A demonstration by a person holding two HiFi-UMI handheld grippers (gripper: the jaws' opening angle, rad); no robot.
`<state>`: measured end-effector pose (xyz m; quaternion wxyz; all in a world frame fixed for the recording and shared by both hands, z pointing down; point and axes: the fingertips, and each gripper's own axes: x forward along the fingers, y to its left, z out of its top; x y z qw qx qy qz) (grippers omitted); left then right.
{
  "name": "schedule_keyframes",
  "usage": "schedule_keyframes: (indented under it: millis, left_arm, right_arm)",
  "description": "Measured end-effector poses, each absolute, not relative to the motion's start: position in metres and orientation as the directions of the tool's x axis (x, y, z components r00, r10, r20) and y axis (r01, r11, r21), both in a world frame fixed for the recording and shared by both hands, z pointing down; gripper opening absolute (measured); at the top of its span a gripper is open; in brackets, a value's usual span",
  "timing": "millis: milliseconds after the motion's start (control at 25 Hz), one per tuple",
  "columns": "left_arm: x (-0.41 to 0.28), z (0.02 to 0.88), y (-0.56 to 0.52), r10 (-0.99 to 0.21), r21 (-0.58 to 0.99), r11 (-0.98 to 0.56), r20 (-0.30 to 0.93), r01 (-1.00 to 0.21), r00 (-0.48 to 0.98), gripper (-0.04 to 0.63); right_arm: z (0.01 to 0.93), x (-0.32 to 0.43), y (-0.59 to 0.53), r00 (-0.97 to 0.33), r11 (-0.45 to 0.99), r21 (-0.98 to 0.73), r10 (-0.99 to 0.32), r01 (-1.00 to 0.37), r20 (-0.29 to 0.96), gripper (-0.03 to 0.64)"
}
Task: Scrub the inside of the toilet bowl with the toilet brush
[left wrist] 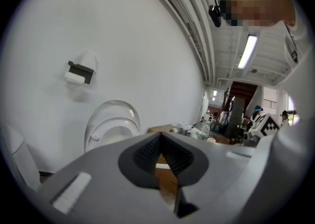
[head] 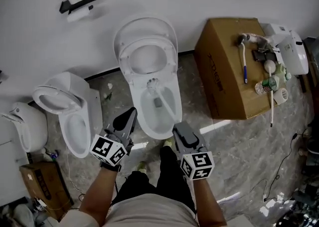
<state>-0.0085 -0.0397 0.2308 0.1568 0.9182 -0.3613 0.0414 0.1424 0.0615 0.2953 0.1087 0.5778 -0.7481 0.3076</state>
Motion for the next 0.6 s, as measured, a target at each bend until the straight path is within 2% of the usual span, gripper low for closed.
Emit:
schedule_keyframes:
  millis: [240, 600]
  left_arm:
    - [0.003, 0.287, -0.062, -0.663, 0.285, -0.636, 0.274, -0.718, 0.696, 0.006]
    - [0.012, 0.391, -0.077, -0.606, 0.287, -0.666, 0.330, -0.688, 0.724, 0.006]
  right_arm:
    - [0.360, 0.154, 0.041, -0.361, 0.182, -0.339, -0.716, -0.923, 0.598, 0.163]
    - [0.489, 0.143, 0.033, -0.343, 0.117, -0.349, -0.620, -0.930, 0.706, 0.163]
